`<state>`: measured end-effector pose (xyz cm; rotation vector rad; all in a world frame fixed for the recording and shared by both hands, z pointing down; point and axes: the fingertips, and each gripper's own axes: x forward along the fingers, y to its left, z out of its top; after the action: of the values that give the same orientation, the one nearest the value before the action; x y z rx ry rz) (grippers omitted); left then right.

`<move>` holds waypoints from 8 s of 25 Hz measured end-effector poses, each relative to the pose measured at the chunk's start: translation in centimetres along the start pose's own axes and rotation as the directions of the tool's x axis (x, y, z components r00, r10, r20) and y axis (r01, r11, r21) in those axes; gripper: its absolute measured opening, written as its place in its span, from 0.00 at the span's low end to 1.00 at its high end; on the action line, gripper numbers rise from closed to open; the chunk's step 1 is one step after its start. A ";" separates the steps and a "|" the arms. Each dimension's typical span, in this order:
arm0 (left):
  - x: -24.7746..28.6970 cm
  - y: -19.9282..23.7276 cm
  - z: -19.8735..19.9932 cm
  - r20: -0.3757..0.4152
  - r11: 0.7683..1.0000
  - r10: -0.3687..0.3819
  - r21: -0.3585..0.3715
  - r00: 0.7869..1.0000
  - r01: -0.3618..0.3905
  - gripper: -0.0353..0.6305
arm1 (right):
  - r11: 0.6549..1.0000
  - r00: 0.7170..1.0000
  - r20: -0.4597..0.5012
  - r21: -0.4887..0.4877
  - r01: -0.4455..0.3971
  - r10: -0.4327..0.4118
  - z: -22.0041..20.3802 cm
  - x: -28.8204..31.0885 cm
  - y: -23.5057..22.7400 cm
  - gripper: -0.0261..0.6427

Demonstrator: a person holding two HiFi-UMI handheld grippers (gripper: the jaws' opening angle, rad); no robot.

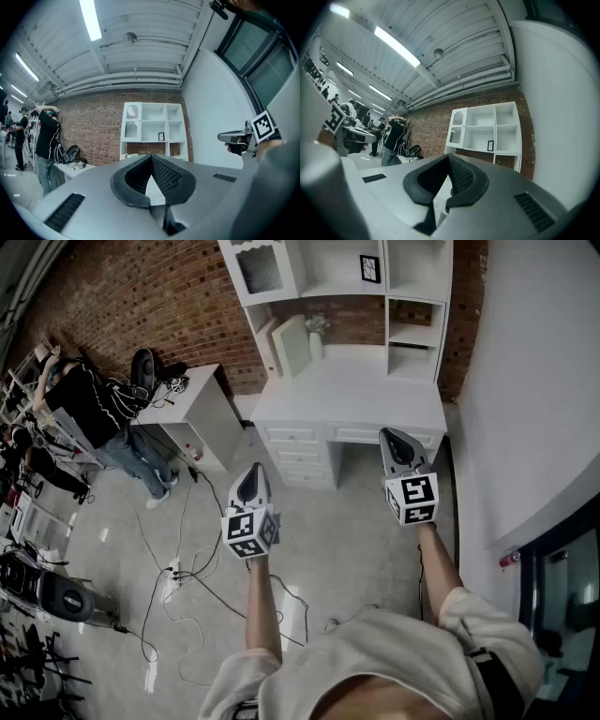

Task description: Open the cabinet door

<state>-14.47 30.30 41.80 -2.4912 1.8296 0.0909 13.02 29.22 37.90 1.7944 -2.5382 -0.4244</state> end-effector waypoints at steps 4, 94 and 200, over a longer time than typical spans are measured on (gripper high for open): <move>0.2 -0.3 -0.2 -0.013 1.000 -0.002 0.006 1.000 0.002 0.09 | 1.000 1.000 -0.012 0.004 0.002 -0.002 -0.2 0.0 -0.3 0.06; 67.1 19.8 -8.7 -0.061 1.000 -0.030 0.001 0.998 0.030 0.09 | 0.994 0.992 -0.059 -0.012 -0.113 0.112 -18.8 65.3 -16.7 0.06; 87.8 15.5 31.5 0.459 0.894 -0.417 0.362 0.785 0.263 0.19 | 0.969 0.950 0.196 -0.014 -0.246 0.244 -0.7 88.3 -16.5 0.27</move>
<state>-3.62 -55.50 3.58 -2.2490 1.0693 0.4234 -2.12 -57.78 21.53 1.4771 -2.8531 -0.6069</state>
